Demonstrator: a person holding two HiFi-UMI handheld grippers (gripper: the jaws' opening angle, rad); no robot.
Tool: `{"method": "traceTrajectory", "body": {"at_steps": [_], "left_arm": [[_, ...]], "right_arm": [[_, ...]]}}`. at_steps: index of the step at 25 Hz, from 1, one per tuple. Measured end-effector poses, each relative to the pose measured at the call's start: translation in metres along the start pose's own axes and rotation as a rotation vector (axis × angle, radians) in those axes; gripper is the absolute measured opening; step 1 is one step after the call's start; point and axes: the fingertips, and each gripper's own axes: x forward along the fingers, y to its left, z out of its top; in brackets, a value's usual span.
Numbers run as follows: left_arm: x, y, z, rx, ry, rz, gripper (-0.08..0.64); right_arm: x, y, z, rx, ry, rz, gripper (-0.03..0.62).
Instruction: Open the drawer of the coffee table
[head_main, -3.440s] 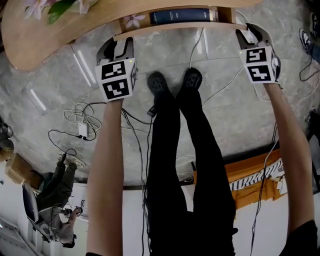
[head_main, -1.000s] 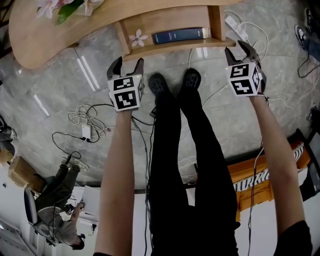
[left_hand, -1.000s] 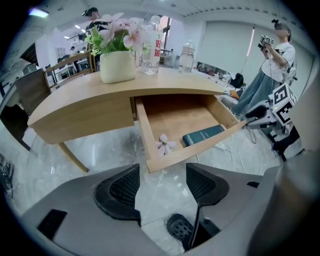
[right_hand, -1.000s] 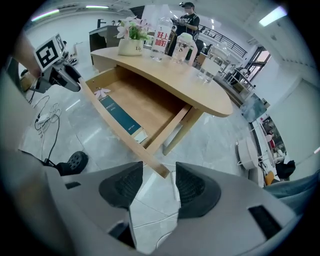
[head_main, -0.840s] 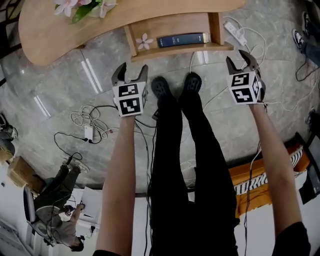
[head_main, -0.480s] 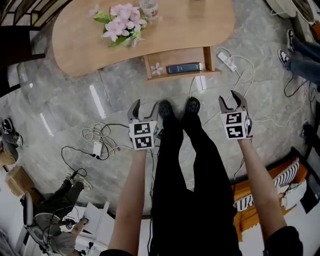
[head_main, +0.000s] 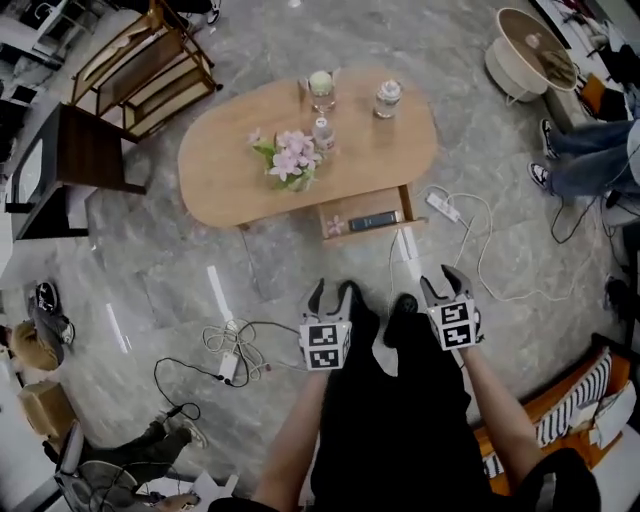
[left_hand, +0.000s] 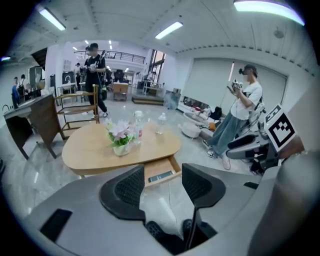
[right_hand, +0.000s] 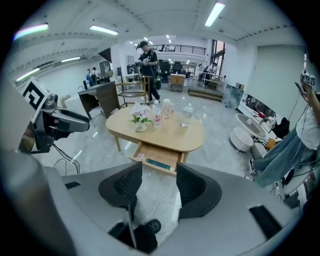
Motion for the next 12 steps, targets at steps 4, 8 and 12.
{"method": "traceTrajectory", "body": {"at_steps": [4, 8, 12], "left_arm": [[-0.044, -0.032, 0.043, 0.023, -0.095, -0.020, 0.241], [-0.085, -0.061, 0.079, 0.057, -0.209, 0.001, 0.241], [-0.118, -0.102, 0.098, 0.063, -0.309, 0.034, 0.241]], "right_arm": [[-0.052, 0.005, 0.023, 0.051, -0.102, 0.020, 0.195], [-0.103, -0.006, 0.039, 0.070, -0.205, 0.028, 0.195], [-0.151, -0.026, 0.044, 0.069, -0.309, 0.036, 0.195]]}}
